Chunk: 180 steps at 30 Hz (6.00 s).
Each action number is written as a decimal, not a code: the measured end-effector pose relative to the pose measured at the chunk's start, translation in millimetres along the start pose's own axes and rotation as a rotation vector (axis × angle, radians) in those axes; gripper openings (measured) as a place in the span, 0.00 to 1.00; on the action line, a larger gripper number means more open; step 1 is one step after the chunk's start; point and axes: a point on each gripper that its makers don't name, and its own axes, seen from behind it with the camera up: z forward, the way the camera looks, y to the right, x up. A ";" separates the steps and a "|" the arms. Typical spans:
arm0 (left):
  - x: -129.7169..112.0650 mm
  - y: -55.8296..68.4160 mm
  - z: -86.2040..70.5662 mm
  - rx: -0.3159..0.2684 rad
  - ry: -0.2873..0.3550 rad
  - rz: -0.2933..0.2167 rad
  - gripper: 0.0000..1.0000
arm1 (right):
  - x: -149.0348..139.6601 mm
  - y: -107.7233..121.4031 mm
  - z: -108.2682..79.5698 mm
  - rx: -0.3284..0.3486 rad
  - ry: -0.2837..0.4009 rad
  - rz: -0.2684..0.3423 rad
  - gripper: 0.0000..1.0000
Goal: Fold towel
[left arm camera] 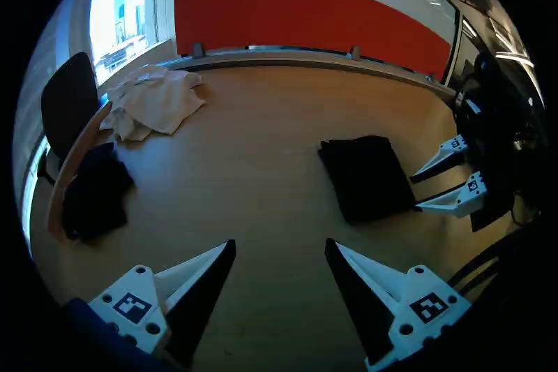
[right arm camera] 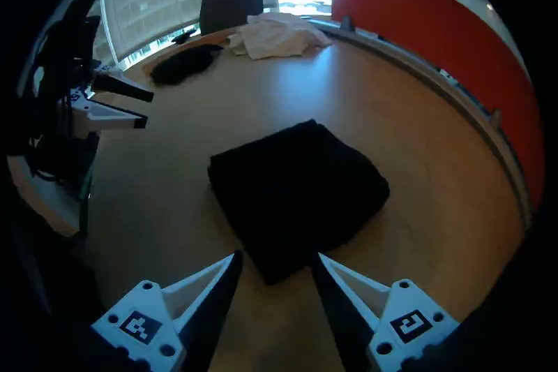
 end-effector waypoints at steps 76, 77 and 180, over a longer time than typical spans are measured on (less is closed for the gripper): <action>8.5 6.5 -1.5 -0.015 0.032 0.016 0.95 | 131.0 34.6 -73.6 -0.106 0.226 0.000 0.06; 9.7 6.2 -2.1 -0.015 0.034 0.017 0.95 | 137.0 35.2 -77.5 -0.108 0.235 -0.003 0.06; 39.5 28.4 -0.2 0.006 0.039 0.086 0.95 | -53.2 282.3 -336.0 -0.531 0.169 0.235 0.06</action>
